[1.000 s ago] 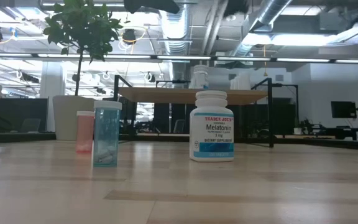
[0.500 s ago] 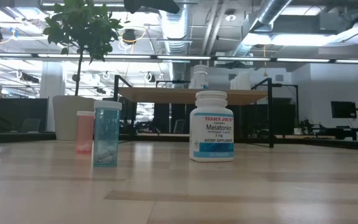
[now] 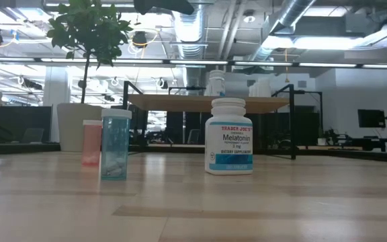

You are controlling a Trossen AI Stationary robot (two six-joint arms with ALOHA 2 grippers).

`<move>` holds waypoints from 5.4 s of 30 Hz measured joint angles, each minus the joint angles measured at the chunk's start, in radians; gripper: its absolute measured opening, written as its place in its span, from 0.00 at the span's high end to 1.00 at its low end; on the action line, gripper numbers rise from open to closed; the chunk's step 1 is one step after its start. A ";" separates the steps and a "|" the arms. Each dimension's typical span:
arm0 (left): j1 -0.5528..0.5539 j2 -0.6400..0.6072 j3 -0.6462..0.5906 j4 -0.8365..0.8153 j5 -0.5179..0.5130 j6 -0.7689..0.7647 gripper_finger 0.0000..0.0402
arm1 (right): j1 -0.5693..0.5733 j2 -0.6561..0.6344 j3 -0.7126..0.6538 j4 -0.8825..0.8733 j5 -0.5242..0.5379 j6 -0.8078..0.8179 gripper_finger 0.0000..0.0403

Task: Pick and place medicine bottles onto shelf by color
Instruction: Put the white medicine bottle on the shelf aligned with the other white medicine bottles

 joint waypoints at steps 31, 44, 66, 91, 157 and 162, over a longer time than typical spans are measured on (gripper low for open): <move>0.000 0.000 0.000 0.000 0.041 -0.019 0.39 | 0.392 0.025 -0.034 -0.114 0.523 0.255 0.20; -0.003 0.000 0.000 -0.002 0.118 -0.021 0.39 | 0.563 -0.002 -0.409 -0.108 0.889 0.569 0.20; -0.042 -0.113 0.000 -0.202 0.026 -0.117 0.39 | 0.457 -0.001 -0.941 0.740 0.737 0.209 0.20; -0.042 -0.114 0.000 -0.268 0.031 -0.135 0.39 | 0.390 0.203 -1.172 1.111 0.684 -0.005 0.20; -0.042 -0.114 0.000 -0.284 -0.013 -0.137 0.39 | 0.157 -0.141 -1.085 0.846 0.740 0.284 0.60; -0.040 -0.114 0.000 -0.278 -0.032 -0.135 0.39 | 0.006 -0.185 -1.085 0.836 0.767 0.202 0.60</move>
